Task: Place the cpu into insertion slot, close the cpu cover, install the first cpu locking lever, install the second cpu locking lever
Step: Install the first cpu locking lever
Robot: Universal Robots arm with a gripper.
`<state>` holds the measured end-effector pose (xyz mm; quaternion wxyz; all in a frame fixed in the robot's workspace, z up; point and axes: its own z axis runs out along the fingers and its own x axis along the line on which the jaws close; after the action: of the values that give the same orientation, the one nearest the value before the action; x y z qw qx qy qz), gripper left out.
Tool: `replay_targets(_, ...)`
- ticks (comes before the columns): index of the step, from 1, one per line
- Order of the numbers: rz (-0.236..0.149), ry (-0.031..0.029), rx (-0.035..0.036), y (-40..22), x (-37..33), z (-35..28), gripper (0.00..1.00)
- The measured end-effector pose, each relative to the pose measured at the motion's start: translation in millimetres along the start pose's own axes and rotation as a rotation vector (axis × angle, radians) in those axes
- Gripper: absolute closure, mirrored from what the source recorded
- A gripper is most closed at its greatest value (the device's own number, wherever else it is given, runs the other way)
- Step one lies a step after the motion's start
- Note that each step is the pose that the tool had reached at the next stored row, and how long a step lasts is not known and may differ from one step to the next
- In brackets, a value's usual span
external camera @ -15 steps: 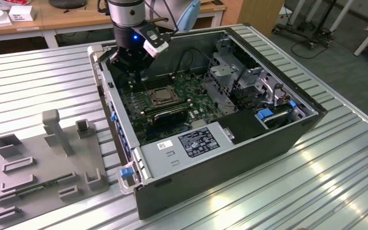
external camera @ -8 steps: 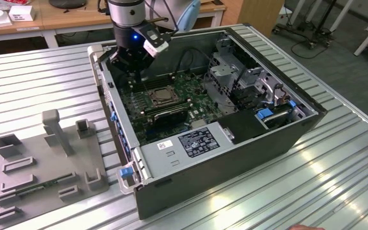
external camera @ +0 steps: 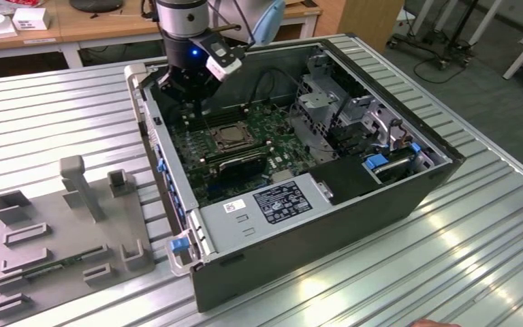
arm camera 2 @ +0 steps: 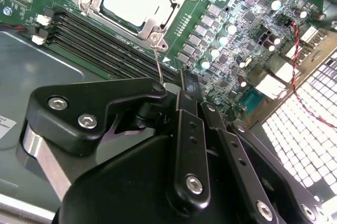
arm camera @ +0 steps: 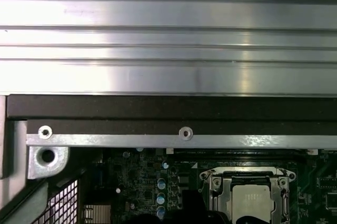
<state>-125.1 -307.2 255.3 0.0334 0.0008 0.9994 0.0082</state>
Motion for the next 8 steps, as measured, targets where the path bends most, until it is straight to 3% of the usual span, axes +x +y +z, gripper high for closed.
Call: replay_targets(8, 0.0, 0.0, -0.0003, 0.0, -5.2, 0.5, 0.89)
